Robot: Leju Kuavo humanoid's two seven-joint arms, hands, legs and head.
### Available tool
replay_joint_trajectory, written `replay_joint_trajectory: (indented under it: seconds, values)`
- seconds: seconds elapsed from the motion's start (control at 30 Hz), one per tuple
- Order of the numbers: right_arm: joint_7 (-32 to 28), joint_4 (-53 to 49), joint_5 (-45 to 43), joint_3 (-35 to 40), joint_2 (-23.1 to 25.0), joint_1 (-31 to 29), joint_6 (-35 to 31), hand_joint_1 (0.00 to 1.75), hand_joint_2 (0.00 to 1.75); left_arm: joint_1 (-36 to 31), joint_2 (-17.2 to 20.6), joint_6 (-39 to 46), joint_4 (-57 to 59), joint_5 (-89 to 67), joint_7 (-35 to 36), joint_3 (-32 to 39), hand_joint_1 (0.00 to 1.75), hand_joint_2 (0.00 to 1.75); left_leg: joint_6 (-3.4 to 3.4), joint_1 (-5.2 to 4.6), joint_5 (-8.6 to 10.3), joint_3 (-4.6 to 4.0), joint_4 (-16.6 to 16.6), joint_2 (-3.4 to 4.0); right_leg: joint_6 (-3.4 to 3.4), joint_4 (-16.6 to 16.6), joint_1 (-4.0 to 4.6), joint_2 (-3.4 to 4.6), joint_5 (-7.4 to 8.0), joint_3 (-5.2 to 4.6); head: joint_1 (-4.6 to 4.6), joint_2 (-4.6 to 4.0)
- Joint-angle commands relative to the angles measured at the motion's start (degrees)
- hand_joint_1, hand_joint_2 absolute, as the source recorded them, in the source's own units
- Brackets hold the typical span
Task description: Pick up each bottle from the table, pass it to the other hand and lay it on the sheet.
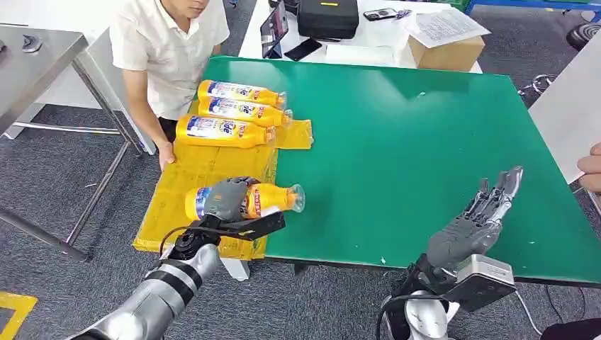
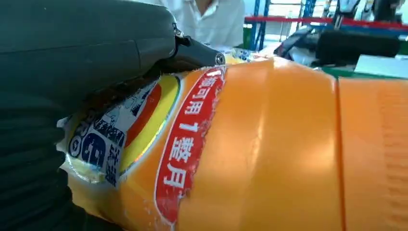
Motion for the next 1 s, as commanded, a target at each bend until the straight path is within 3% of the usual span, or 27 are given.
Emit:
replay_joint_trajectory:
  seconds: [0.03, 0.33, 0.43, 0.47, 0.6, 0.63, 0.73, 1.0]
  values:
    - [0.06, 7.73, -1.23, -1.15, -2.11, -1.91, 2.93, 0.0, 0.0, -6.85, -0.78, -8.32, 15.06, 3.55, -0.34, 2.46, 0.0, 1.75, -0.08, 0.04, -0.02, 0.19, -0.08, 0.04, -0.09, -0.09, 0.04, 0.07, 0.0, 0.19, 0.0, 0.0]
    - [0.06, 7.94, -0.8, -2.04, -1.91, -1.72, 3.11, 0.0, 0.0, -6.19, -1.23, -10.85, 15.27, 4.44, -1.32, 2.38, 0.0, 1.75, -0.12, 0.07, -0.05, 0.28, -0.08, 0.06, -0.12, -0.06, 0.07, 0.13, -0.02, 0.25, 0.0, 0.0]
    - [0.06, 8.09, -0.58, -2.71, -1.95, -1.35, 3.14, 0.0, 0.0, -4.85, -2.45, -16.41, 12.42, 8.34, -6.06, 3.21, 0.0, 1.75, -0.1, 0.06, -0.02, 0.24, -0.08, 0.05, -0.09, -0.08, 0.06, 0.11, 0.0, 0.23, 0.0, 0.0]
    - [0.06, 7.82, -0.77, -2.95, -1.98, -1.1, 3.18, 0.0, 0.0, -3.53, -3.02, -19.61, 10.19, 11.03, -8.62, 3.77, 0.0, 0.0, -0.07, 0.04, -0.01, 0.21, -0.05, -0.01, -0.07, -0.05, 0.04, 0.04, -0.02, 0.21, 0.0, 0.0]
    - [0.06, 7.38, -0.66, -2.89, -2.15, -0.59, 2.51, 0.0, 0.0, 6.1, -3.48, -30.53, -4.47, 21.91, -11.14, 1.42, 0.0, 0.0, -0.06, -0.01, -0.03, 0.46, -0.14, -0.07, -0.06, -0.12, -0.02, -0.01, -0.05, 0.45, 0.0, 0.0]
    - [0.06, 7.21, -0.69, -2.8, -2.28, -0.46, 2.18, 0.0, 0.0, 8.17, -3.03, -31.42, -7.75, 23.33, -11.08, -0.02, 0.0, 1.75, -0.09, 0.01, -0.06, 0.54, -0.16, 0.01, -0.09, -0.17, 0.0, 0.08, -0.04, 0.53, 0.0, 0.0]
    - [0.06, 6.41, -0.08, -2.34, -2.86, 0.31, 0.54, 0.0, 0.0, 13.65, -0.9, -31.14, -19.3, 30.13, -9.62, -4.87, 0.0, 1.75, -0.08, -0.02, -0.1, 0.5, -0.13, 0.19, -0.07, -0.12, -0.03, 0.21, -0.04, 0.47, 0.02, 0.0]
    - [0.06, 6.41, -0.08, -2.34, -2.86, 0.31, 0.54, 0.0, 0.0, 13.65, -0.9, -31.14, -19.3, 30.13, -9.62, -4.87, 0.0, 1.75, -0.13, 0.03, -0.1, 0.29, -0.03, 0.1, -0.12, -0.05, 0.02, 0.15, -0.07, 0.24, -0.02, 0.0]
